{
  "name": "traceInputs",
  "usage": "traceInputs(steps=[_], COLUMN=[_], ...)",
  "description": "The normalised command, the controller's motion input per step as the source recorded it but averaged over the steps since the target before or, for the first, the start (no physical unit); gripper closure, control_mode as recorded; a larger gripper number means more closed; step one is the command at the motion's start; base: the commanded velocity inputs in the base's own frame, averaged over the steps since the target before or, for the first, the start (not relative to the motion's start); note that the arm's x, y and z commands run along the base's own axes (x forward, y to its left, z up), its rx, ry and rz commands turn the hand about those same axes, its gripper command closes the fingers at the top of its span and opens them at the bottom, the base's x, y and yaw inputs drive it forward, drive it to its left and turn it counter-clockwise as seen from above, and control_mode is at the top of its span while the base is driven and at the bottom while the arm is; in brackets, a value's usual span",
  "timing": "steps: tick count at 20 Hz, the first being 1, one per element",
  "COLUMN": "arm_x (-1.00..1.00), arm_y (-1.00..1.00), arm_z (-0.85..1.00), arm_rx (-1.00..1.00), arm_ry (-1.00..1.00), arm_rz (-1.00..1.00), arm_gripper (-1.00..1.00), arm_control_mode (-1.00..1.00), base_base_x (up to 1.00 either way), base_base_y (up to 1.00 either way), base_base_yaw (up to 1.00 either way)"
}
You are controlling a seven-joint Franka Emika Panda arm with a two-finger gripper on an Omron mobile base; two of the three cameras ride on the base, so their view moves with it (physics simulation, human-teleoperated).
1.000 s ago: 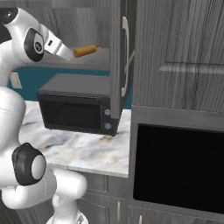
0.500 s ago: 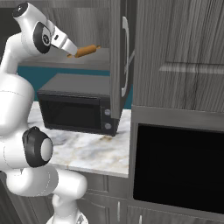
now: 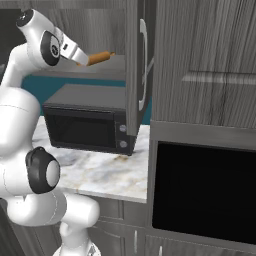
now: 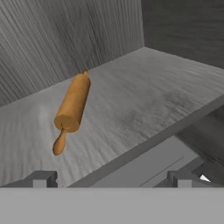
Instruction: Open the cabinet, retrieve the rolling pin, and place it next to the meat on the cutting board to prepare for tenderizing.
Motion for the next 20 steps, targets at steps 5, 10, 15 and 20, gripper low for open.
traceInputs(steps=[5, 10, 15, 20], arm_x=[0.14, 0.24, 0.29, 0.26], arm_y=[0.0, 0.0, 0.0, 0.0], arm_z=[-0.11, -0.02, 0.0, 0.0], arm_rx=[0.0, 0.0, 0.0, 0.0], arm_ry=[-0.07, -0.01, 0.0, 0.0], arm_rz=[0.01, 0.0, 0.0, 0.0], arm_gripper=[-1.0, -1.0, -1.0, -1.0], arm_control_mode=[-1.0, -1.0, -1.0, -1.0], base_base_x=[0.0, 0.0, 0.0, 0.0], base_base_y=[0.0, 0.0, 0.0, 0.0], base_base_yaw=[0.0, 0.0, 0.0, 0.0])
